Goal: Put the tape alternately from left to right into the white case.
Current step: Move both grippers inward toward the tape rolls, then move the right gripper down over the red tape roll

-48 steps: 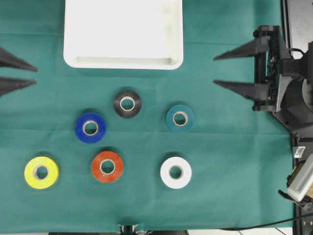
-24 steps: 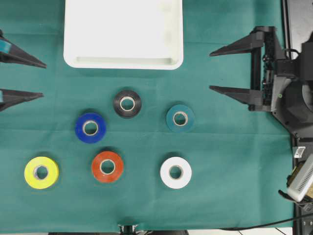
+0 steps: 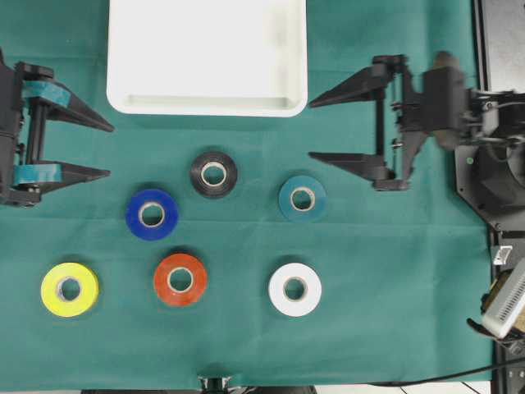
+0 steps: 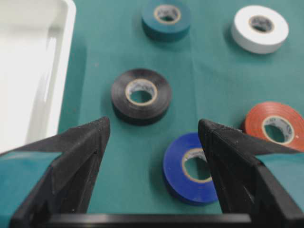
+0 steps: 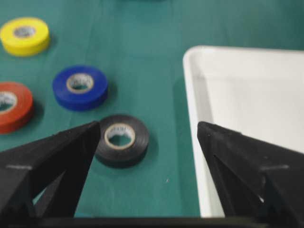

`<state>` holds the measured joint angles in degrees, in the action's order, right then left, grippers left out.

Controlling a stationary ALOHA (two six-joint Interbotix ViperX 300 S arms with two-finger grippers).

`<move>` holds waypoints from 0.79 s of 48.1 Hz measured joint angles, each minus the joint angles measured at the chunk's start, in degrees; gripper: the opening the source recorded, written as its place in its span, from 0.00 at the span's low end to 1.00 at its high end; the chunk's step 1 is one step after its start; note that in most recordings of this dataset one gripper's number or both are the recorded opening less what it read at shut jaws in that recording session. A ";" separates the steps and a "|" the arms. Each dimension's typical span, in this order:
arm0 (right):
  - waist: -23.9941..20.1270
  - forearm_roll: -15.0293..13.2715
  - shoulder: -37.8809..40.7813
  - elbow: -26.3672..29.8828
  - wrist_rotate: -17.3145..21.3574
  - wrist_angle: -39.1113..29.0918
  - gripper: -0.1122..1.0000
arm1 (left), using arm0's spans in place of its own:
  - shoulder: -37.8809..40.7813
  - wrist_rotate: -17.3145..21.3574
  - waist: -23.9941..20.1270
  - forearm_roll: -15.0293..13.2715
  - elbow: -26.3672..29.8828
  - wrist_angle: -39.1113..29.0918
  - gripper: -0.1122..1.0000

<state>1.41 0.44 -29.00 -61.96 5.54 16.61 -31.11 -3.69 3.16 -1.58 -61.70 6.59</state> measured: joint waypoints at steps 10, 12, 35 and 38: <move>0.00 -0.09 7.47 4.83 0.00 -4.75 0.74 | 4.57 -2.64 -0.09 0.00 0.97 -0.18 0.81; 0.00 -0.09 8.88 5.63 0.00 -5.36 0.74 | 5.45 -2.55 -0.09 0.00 1.23 -0.35 0.81; 0.00 -0.09 20.57 11.34 0.09 -7.65 0.74 | 15.03 -2.55 -0.09 0.00 4.57 -0.62 0.81; 0.00 0.00 21.71 12.04 0.09 -8.17 0.74 | 16.17 -2.64 -0.09 0.00 4.75 -0.62 0.81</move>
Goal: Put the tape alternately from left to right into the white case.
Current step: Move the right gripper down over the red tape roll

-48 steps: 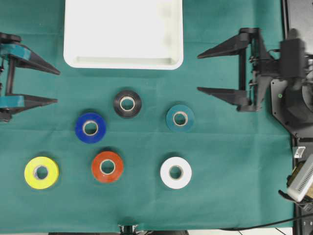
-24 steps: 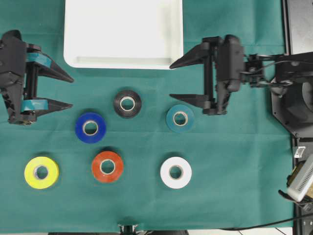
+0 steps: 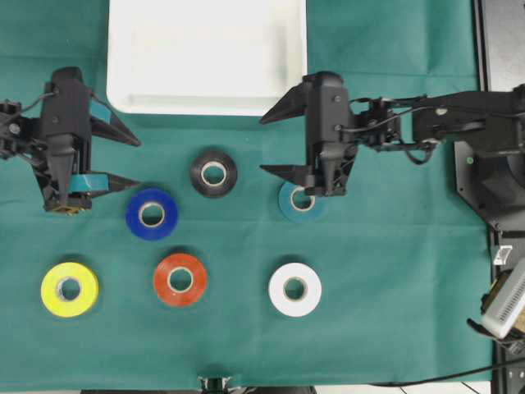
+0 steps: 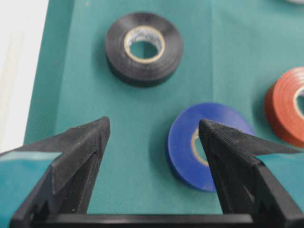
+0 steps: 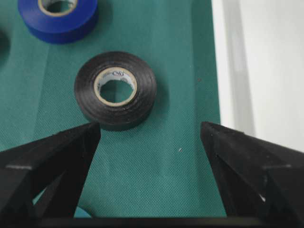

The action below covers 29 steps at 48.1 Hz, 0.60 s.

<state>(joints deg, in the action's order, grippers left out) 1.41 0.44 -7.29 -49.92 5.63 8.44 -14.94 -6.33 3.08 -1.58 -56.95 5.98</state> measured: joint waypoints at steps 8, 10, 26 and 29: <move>0.00 -0.09 1.93 1.41 0.00 -1.32 0.74 | 1.93 0.00 0.00 0.00 0.09 -0.09 0.81; 0.00 -0.09 2.11 1.67 0.00 -1.58 0.74 | 2.02 0.00 0.00 0.00 0.18 -0.09 0.81; 0.00 -0.09 2.29 1.85 0.00 -1.85 0.74 | 1.93 -0.09 0.00 0.00 0.26 -0.18 0.81; 0.09 -0.09 2.29 1.85 0.00 -1.85 0.74 | 1.93 -0.09 0.00 0.00 0.26 -0.18 0.81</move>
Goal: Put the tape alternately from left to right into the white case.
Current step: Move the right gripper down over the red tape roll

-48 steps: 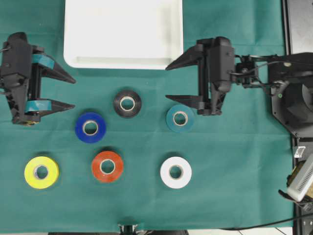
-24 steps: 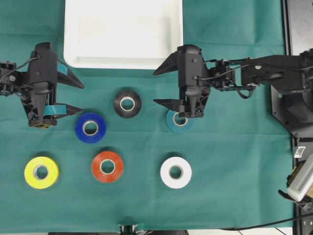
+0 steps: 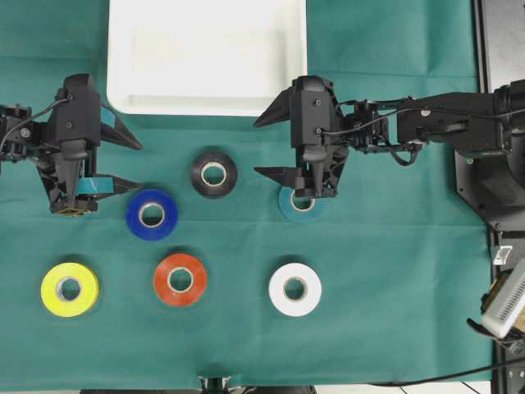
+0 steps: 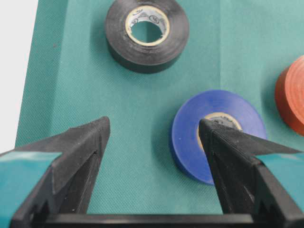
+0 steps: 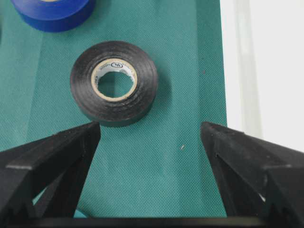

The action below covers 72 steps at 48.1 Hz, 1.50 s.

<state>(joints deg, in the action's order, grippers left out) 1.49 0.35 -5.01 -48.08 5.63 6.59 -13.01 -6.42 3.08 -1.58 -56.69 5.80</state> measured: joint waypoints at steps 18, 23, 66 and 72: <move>-0.35 0.00 0.00 0.09 0.09 0.00 0.74 | 0.09 0.00 0.00 0.00 0.00 0.00 0.81; -0.88 0.00 0.00 0.09 0.35 0.00 0.74 | 0.18 0.00 0.00 0.00 0.35 0.00 0.81; -13.10 0.00 8.17 8.88 5.10 -0.09 0.74 | 0.79 0.00 0.00 0.00 0.53 0.00 0.81; -14.15 0.00 10.28 10.90 5.01 -0.09 0.74 | 0.79 0.00 0.00 0.00 0.53 0.00 0.81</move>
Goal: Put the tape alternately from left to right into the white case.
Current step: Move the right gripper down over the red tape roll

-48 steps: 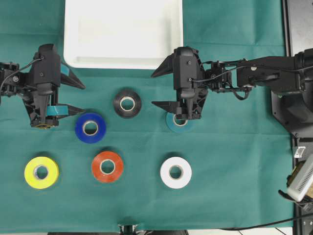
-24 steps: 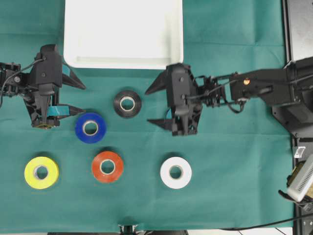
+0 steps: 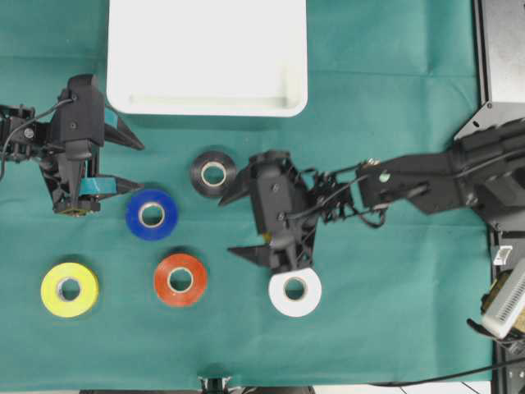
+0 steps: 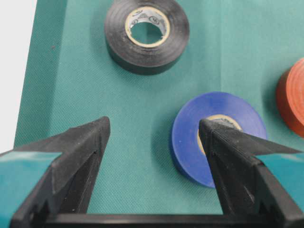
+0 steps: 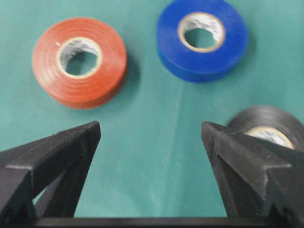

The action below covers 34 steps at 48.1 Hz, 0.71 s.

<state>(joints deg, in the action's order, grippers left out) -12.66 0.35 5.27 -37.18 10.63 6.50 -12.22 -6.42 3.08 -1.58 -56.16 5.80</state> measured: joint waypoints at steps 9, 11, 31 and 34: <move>-1.23 -0.09 2.02 2.37 0.09 0.00 0.74 | 0.00 0.09 0.00 0.00 0.00 0.00 0.81; -1.32 -0.09 2.29 2.64 0.09 0.00 0.74 | 0.09 0.00 0.00 0.00 0.00 0.00 0.81; -1.32 -0.09 5.27 7.03 2.11 -1.76 0.74 | 0.09 0.00 0.00 0.00 0.00 0.00 0.81; -1.32 -0.18 6.15 8.26 2.72 -3.25 0.74 | 0.09 0.09 0.00 0.00 0.00 -0.09 0.81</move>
<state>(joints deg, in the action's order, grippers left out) -13.97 0.18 11.43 -28.92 13.36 3.25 -12.13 -6.33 3.08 -1.58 -56.16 5.71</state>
